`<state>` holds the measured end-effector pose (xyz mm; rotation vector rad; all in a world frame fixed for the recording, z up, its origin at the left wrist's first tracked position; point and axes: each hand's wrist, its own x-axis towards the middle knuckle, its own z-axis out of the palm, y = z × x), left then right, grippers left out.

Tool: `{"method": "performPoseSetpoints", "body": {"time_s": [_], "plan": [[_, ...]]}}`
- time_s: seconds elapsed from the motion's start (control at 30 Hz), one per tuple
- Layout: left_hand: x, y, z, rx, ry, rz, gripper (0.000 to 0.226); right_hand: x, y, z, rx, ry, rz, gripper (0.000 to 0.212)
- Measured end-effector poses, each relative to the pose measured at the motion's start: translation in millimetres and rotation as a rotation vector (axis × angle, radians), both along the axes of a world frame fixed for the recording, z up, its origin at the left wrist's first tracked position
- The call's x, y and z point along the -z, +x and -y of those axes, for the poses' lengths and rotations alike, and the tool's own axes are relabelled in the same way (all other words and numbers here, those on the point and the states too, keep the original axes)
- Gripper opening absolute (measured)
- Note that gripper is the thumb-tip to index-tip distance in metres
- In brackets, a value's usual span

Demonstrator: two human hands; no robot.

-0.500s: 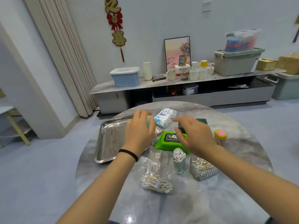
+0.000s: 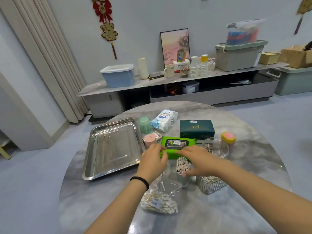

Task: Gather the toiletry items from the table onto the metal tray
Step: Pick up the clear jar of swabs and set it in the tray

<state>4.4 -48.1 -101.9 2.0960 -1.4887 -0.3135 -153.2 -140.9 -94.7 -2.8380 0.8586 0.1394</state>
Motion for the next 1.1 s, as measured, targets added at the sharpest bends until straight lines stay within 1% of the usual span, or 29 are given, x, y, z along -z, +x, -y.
{"method": "performPoseSetpoints", "body": {"time_s": [0.13,0.2,0.27,0.43,0.53,0.63,0.73,0.83,0.97,1.1], "plan": [[15.3,10.5,13.6,0.019,0.143,0.003,0.033,18.2,4.3,6.8,0.015,0.072,-0.045,0.096],[25.4,15.6,14.7,0.034,0.199,-0.013,0.035,26.0,6.6,7.1,0.033,0.08,-0.028,0.098],[32.2,19.1,13.5,0.045,0.249,-0.009,0.038,30.6,8.1,5.2,0.053,0.084,0.01,0.096],[38.1,22.9,12.2,0.035,0.353,0.002,0.043,28.5,9.8,1.2,0.133,0.129,0.165,0.086],[41.5,25.4,8.5,0.041,0.398,-0.036,0.043,19.6,7.7,2.7,0.209,0.227,0.311,0.09],[44.0,26.4,6.8,0.055,0.437,-0.027,0.043,13.0,7.6,4.8,0.292,0.344,0.443,0.095],[40.7,21.8,6.7,0.057,0.412,-0.052,0.038,6.5,9.0,6.3,0.356,0.38,0.535,0.086],[36.3,18.0,9.7,0.054,0.365,-0.071,0.034,1.4,9.7,8.9,0.407,0.375,0.574,0.081],[20.8,14.4,14.5,0.057,0.278,-0.069,0.042,-0.9,11.8,9.8,0.428,0.338,0.598,0.082],[5.2,16.5,32.5,0.059,0.214,-0.028,0.039,-2.6,13.0,9.0,0.416,0.303,0.626,0.084]]}}
